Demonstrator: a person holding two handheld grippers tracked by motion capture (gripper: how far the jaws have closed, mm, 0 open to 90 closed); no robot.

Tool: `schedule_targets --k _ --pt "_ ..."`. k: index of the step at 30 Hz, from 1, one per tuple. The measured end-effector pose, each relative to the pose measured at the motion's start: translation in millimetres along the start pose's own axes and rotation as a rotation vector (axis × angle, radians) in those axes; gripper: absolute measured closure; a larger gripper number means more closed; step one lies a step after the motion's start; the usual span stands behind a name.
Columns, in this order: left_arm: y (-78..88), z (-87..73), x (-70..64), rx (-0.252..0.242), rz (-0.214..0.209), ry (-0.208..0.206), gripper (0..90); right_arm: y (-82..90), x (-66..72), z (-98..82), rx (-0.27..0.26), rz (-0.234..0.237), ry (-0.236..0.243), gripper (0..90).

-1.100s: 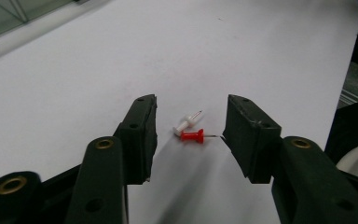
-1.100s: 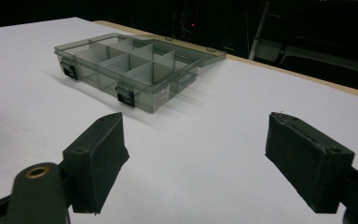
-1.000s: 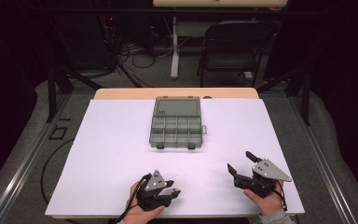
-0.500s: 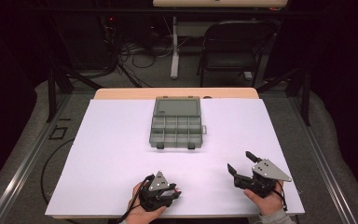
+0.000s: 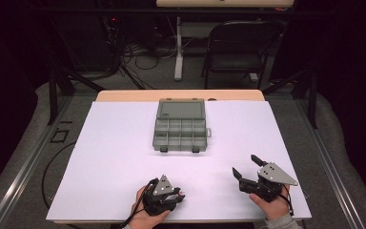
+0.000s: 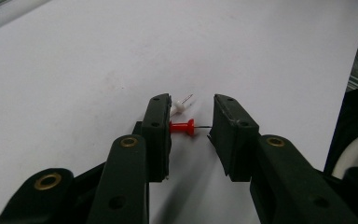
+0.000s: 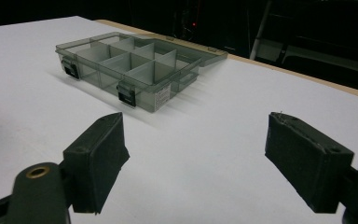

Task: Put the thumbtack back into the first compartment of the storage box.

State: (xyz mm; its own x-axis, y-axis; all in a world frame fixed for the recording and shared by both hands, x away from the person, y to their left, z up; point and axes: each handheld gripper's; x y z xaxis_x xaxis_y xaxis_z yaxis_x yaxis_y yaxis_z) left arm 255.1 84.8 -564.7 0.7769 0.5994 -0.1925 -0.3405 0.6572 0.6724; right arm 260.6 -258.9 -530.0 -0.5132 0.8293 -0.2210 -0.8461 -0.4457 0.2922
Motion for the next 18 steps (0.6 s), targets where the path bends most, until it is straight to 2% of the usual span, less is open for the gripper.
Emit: schedule_targets --k 10,18 --pt "1.0 0.1 0.8 0.003 -0.001 -0.002 67.3 -0.1 0.2 0.1 -0.002 0.000 0.003 19.6" --pt "5.3 0.3 3.9 -0.008 0.005 0.016 67.4 0.0 0.1 0.0 -0.002 0.000 0.003 19.6"
Point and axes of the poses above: each handheld gripper's, and its own axes: y roughly backward along the jaws, z roughly out of its top, x roughly to its left, and after that the axes turned 8 degrees about y, right-handed
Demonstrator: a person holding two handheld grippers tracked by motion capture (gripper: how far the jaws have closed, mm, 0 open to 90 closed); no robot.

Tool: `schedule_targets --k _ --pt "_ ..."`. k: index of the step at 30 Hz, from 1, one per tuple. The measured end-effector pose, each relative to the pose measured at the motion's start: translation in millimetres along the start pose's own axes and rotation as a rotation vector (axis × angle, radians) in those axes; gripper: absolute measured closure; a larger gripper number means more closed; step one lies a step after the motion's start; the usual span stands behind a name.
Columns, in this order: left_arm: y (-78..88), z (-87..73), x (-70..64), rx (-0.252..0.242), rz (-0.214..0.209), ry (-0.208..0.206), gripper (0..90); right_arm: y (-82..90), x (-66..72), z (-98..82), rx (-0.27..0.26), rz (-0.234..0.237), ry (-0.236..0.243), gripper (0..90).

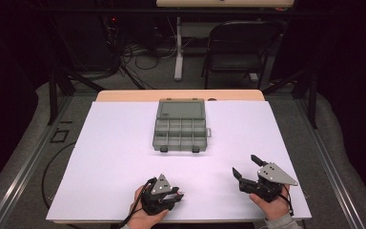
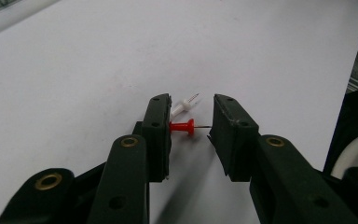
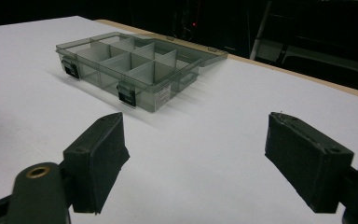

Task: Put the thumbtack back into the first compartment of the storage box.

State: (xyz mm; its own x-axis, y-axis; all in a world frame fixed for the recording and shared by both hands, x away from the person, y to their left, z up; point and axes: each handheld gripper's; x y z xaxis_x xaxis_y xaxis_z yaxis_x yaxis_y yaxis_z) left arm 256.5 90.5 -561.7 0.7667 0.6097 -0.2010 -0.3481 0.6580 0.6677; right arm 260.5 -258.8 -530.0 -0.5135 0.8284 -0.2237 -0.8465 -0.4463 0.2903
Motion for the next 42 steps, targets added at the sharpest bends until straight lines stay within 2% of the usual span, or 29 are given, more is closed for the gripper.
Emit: schedule_targets --k 11,16,21,23,26,28,31,34,36,39,42 --pt "5.0 1.9 5.1 -0.014 0.013 0.014 67.4 0.0 -0.1 -0.1 0.001 -0.001 0.001 19.6" --pt "15.7 11.9 16.5 -0.058 0.063 0.018 67.4 -0.3 0.1 -0.2 0.004 0.000 -0.001 19.6" --pt "30.7 36.6 43.7 -0.133 0.124 0.067 67.4 -0.9 1.3 0.0 0.007 -0.001 -0.002 19.6" --pt "34.4 49.1 54.8 -0.158 0.161 0.079 67.4 -1.0 1.5 0.0 0.007 -0.002 0.000 19.6" --pt "36.5 68.0 71.0 -0.173 0.201 0.106 67.4 -1.0 1.1 -0.3 0.009 -0.001 0.000 19.6" --pt "36.5 81.8 82.8 -0.162 0.222 0.122 67.4 -1.0 0.3 -0.6 0.007 -0.002 0.001 19.6" --pt "35.1 103.5 105.5 -0.147 0.241 0.169 67.4 -0.7 -0.2 -0.7 0.008 -0.004 -0.003 19.6" --pt "29.7 120.3 132.4 -0.125 0.256 0.259 67.4 -0.8 0.0 -0.6 0.009 -0.002 -0.003 19.6" --pt "24.7 127.7 147.3 -0.104 0.277 0.304 67.4 -1.0 0.2 -0.5 0.008 -0.001 0.001 19.6" --pt "16.8 135.1 161.9 -0.070 0.303 0.345 67.4 -1.0 0.0 -0.7 0.011 0.000 0.001 19.6" --pt "8.6 140.2 168.8 -0.035 0.320 0.366 67.4 -1.2 -0.7 -1.0 0.010 0.001 -0.004 19.6"
Point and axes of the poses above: each handheld gripper's, and its own axes: y roughly backward along the jaws, z roughly out of its top, x roughly to its left, and after that the axes turned 8 degrees about y, right-handed
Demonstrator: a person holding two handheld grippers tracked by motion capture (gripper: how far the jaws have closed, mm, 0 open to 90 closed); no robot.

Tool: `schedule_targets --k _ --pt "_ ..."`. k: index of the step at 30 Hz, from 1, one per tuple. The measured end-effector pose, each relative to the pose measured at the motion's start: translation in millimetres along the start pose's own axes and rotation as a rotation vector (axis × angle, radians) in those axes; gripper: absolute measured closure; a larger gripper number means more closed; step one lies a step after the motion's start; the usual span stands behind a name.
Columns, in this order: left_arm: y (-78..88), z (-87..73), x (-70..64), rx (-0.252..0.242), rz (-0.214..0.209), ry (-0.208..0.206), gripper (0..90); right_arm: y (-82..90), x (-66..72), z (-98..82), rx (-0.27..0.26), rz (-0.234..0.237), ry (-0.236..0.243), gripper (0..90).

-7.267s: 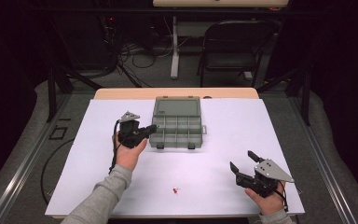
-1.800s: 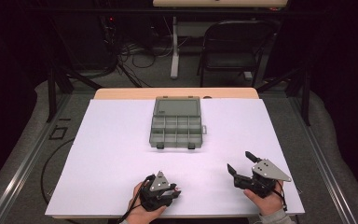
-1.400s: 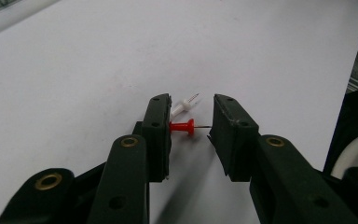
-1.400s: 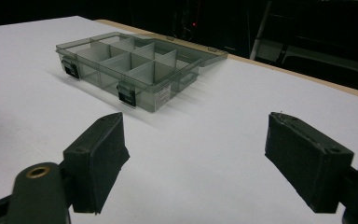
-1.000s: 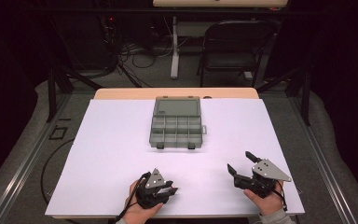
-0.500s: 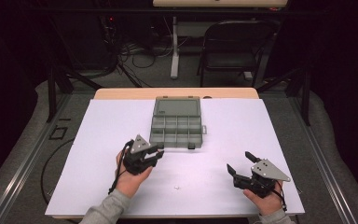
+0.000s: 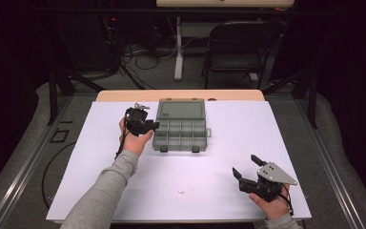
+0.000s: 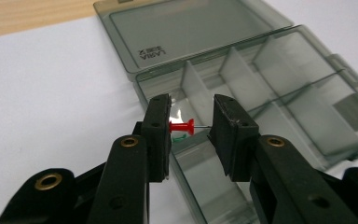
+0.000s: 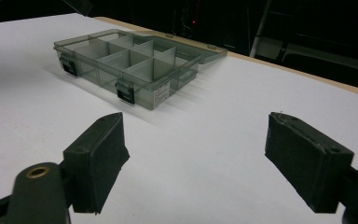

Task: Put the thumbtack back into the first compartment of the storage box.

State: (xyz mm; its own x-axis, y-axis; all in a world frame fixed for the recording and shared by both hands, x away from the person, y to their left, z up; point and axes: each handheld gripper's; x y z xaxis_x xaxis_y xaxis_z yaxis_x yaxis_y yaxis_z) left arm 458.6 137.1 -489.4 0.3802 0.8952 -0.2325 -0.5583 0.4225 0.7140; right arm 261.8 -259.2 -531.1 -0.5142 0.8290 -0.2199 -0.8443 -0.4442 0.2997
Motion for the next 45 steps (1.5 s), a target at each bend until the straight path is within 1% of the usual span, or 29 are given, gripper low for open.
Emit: schedule_targets --k 3,7,9,12,18,20,22,23,25,27,29,32,34,35,37,38,41,45 --pt "-8.3 3.6 -3.4 0.039 0.022 -0.007 67.4 0.1 0.0 0.1 0.000 0.002 0.001 19.6" --pt "-18.4 8.3 -7.9 0.079 0.040 -0.022 67.4 0.3 0.7 0.4 0.000 0.002 0.005 19.6" --pt "-23.1 11.0 -8.5 0.099 0.049 -0.015 67.4 0.0 0.5 0.3 0.002 0.002 0.005 19.6" --pt "-28.5 14.4 -8.9 0.115 0.057 -0.002 67.4 -0.2 0.4 0.1 0.002 0.004 0.005 19.6" --pt "-36.7 15.8 -7.8 0.135 0.080 0.004 67.4 -0.5 1.0 0.1 0.004 0.008 0.006 19.6" --pt "-37.2 15.6 -7.5 0.136 0.076 0.006 67.3 -0.4 0.9 0.0 0.002 0.009 0.005 19.6" --pt "-37.0 15.4 -8.3 0.135 0.074 -0.002 67.2 -0.2 0.6 0.0 0.003 0.009 0.003 19.6" --pt "-36.5 15.4 -9.0 0.133 0.074 -0.007 66.9 -0.4 0.4 -0.1 0.002 0.009 0.004 19.7" --pt "-35.0 15.7 -10.8 0.122 0.070 -0.014 61.8 -0.5 0.4 -0.1 0.004 0.009 0.003 19.6" --pt "-33.2 16.0 -13.1 0.102 0.067 -0.016 54.8 -0.4 0.8 0.0 0.002 0.009 0.003 19.7" --pt "-29.6 16.3 -15.5 0.078 0.057 -0.013 45.6 -0.3 0.9 0.0 0.003 0.008 0.006 19.6" --pt "-22.0 16.2 -20.1 0.060 0.052 -0.035 34.7 -0.2 0.5 -0.2 0.002 0.006 0.005 19.7" --pt "-15.9 14.4 -22.6 0.044 0.047 -0.043 29.9 -0.1 0.2 -0.3 0.002 0.005 0.002 19.7" --pt "-12.3 12.4 -23.4 0.032 0.036 -0.043 28.3 -0.2 0.1 -0.4 0.003 0.005 0.002 19.7" --pt "-4.2 4.3 -24.2 0.011 0.001 -0.044 25.6 0.0 0.3 -0.1 0.003 0.006 0.003 19.7" --pt "-0.4 -2.0 -25.3 -0.012 -0.008 -0.042 25.6 0.4 0.5 0.0 0.001 0.006 0.006 19.7" --pt "10.1 -22.2 -29.3 -0.039 -0.027 -0.084 24.4 0.1 0.8 -0.4 0.001 0.006 0.005 19.7" --pt "24.2 -41.7 -32.2 -0.069 -0.052 -0.117 22.6 -0.6 1.1 -0.2 0.004 0.007 0.003 19.7"
Point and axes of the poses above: each handheld gripper's, and its own axes: y roughly backward along the jaws, z roughly out of its top, x roughly to its left, and after that the axes turned 8 degrees about y, right-handed
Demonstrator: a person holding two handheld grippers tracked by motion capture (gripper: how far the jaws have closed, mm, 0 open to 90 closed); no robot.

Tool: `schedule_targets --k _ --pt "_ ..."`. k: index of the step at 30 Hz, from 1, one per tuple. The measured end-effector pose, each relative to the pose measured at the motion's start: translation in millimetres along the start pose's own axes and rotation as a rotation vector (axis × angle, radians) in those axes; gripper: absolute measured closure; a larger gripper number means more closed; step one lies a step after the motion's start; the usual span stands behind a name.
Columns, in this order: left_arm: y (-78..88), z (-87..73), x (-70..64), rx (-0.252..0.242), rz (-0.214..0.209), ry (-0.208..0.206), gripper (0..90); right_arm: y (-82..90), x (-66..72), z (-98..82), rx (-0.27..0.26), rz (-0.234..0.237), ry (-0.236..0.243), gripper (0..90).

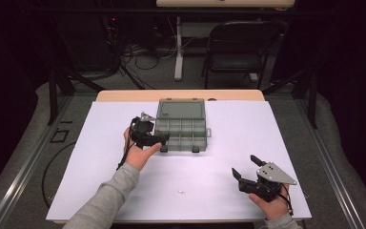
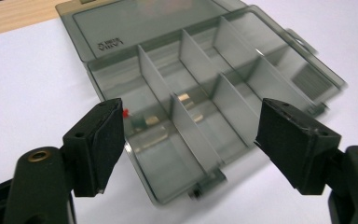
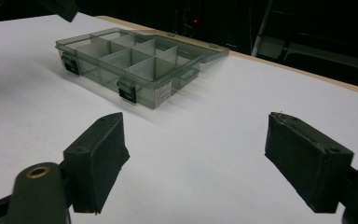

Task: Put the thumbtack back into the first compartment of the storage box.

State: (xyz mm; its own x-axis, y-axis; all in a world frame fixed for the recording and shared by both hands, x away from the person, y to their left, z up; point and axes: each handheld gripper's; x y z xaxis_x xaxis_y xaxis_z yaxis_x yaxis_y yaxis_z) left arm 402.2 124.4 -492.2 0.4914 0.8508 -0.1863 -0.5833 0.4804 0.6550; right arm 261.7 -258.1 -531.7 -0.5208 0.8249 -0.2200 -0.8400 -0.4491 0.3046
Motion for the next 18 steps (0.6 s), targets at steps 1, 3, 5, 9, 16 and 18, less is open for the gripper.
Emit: schedule_targets --k 1,3,5,9,16,18 --pt "4.8 -4.6 -1.3 -0.012 -0.010 -0.007 22.5 0.1 0.2 0.1 0.002 -0.001 0.003 19.7" --pt "15.3 -15.0 -4.5 -0.045 -0.030 -0.012 22.5 0.0 0.6 0.1 -0.001 -0.002 0.007 19.7" --pt "27.7 -27.4 -7.5 -0.074 -0.048 -0.013 22.5 -0.2 0.9 0.0 0.001 -0.002 0.005 19.6" --pt "47.1 -49.2 -9.1 -0.111 -0.061 -0.005 22.7 -0.5 0.8 -0.3 0.004 -0.001 0.004 19.6" --pt "70.8 -81.0 -9.0 -0.162 -0.062 0.001 24.1 -0.9 1.8 0.0 0.007 0.000 0.003 19.6" --pt "72.4 -84.0 -10.5 -0.164 -0.068 -0.013 24.4 -1.1 2.2 0.2 0.010 0.000 0.004 19.6"
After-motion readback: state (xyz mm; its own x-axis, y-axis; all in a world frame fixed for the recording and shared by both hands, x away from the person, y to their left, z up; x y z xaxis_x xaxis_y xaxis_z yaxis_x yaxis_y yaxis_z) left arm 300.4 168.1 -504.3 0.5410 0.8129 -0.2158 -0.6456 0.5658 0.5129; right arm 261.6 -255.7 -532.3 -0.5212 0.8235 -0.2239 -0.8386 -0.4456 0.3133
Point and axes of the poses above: each handheld gripper's, and its own axes: y roughly backward along the jaws, z roughly out of its top, x roughly to its left, and after that the axes turned 8 degrees about y, right-handed
